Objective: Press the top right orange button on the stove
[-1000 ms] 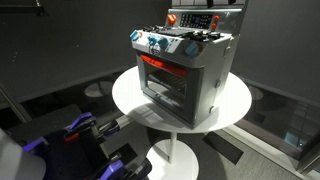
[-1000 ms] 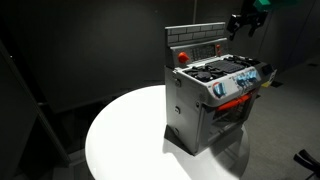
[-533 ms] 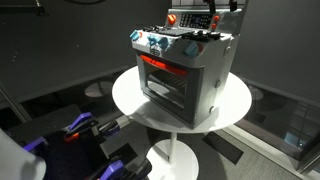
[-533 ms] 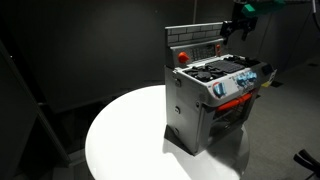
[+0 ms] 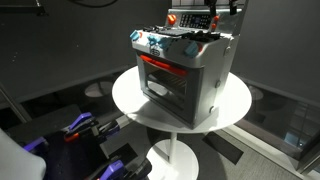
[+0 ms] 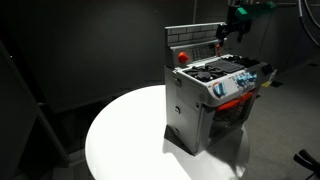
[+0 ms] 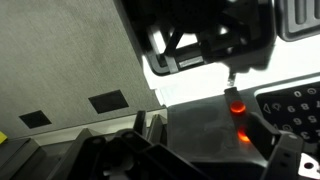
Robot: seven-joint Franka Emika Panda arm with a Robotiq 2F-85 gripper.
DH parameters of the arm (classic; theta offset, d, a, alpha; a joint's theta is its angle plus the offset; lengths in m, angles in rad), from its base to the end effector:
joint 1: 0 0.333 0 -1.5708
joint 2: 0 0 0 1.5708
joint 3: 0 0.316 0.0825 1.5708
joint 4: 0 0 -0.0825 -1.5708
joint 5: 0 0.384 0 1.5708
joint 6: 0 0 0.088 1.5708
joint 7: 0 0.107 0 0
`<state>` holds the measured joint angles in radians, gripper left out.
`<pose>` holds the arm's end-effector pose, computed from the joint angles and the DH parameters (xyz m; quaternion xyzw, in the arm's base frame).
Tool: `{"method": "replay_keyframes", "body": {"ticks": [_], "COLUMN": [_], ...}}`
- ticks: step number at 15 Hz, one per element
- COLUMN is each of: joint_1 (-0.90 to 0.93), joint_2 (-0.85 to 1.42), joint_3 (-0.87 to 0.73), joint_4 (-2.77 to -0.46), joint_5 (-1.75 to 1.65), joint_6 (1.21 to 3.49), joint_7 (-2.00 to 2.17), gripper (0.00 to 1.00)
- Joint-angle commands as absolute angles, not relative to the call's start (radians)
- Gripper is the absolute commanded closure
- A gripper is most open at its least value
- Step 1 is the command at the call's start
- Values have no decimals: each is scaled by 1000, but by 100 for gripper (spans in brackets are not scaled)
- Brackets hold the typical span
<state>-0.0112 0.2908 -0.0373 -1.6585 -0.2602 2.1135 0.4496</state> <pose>0.6606 -0.0416 0.4574 0.9716 -0.1864 0.1038 0.1028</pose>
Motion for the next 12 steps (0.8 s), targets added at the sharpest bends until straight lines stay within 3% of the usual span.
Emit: {"method": "replay_keyframes", "body": {"ticks": [1, 12], "joint_1": [7, 9], "joint_2": [330, 340], "joint_3": [-57, -67], "joint_4": [-1589, -1580], "joint_5": [-233, -230], "joint_6": [2077, 2088], "joint_7": [445, 431], "gripper": [0, 0]}}
